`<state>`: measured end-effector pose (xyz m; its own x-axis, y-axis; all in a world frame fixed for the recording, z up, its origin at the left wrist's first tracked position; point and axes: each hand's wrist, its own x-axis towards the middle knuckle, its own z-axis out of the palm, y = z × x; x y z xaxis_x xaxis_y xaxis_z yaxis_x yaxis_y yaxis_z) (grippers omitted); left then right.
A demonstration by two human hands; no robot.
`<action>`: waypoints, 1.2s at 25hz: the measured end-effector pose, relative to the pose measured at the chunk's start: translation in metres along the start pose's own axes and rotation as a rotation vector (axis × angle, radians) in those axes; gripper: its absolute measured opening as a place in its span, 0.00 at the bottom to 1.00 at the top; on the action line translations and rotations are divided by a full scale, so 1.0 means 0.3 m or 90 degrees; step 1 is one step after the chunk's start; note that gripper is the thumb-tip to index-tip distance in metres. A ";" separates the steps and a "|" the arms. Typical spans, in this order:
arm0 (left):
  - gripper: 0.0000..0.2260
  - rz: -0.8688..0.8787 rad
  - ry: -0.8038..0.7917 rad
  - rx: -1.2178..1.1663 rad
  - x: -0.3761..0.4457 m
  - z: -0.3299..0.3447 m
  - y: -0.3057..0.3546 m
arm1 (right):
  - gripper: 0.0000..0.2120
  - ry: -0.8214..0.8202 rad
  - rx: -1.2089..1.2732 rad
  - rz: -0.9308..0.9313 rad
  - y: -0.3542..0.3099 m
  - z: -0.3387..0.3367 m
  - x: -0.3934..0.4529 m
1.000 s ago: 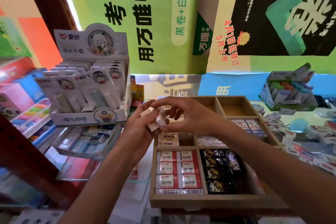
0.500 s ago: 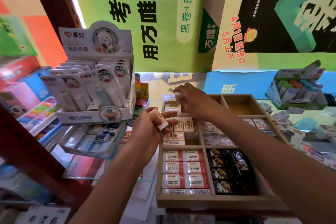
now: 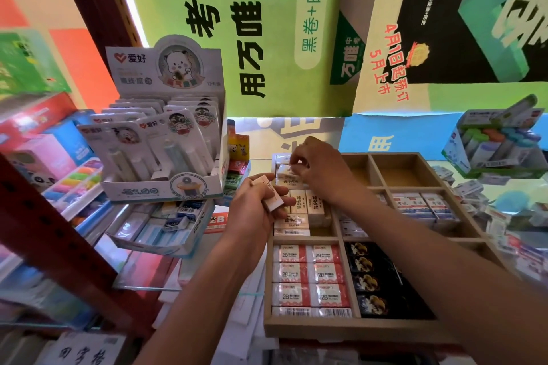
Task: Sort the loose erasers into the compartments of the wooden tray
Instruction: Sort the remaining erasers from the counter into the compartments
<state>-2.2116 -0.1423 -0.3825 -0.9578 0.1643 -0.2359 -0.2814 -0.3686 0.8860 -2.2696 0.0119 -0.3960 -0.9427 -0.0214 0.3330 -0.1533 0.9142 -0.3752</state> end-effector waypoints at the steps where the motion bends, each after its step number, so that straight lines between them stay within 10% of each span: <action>1: 0.13 0.003 0.001 0.006 -0.002 0.003 -0.001 | 0.08 0.019 -0.020 -0.010 -0.007 -0.002 -0.002; 13: 0.13 0.009 0.002 -0.001 -0.006 0.009 -0.013 | 0.10 -0.089 -0.050 -0.049 0.019 -0.049 -0.006; 17: 0.19 0.036 -0.017 0.038 -0.011 0.004 -0.014 | 0.12 -0.019 0.319 -0.018 -0.012 -0.117 -0.069; 22: 0.21 0.055 -0.026 0.099 -0.022 -0.003 -0.018 | 0.10 -0.266 0.460 -0.091 -0.108 -0.163 -0.131; 30: 0.18 0.074 0.022 0.126 -0.009 0.004 -0.049 | 0.06 0.020 0.413 0.246 0.023 -0.132 -0.089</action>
<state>-2.2047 -0.1362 -0.3945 -0.9854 0.0992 -0.1386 -0.1560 -0.1964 0.9680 -2.2337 0.0347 -0.3731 -0.9576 0.2722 0.0948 0.0337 0.4322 -0.9012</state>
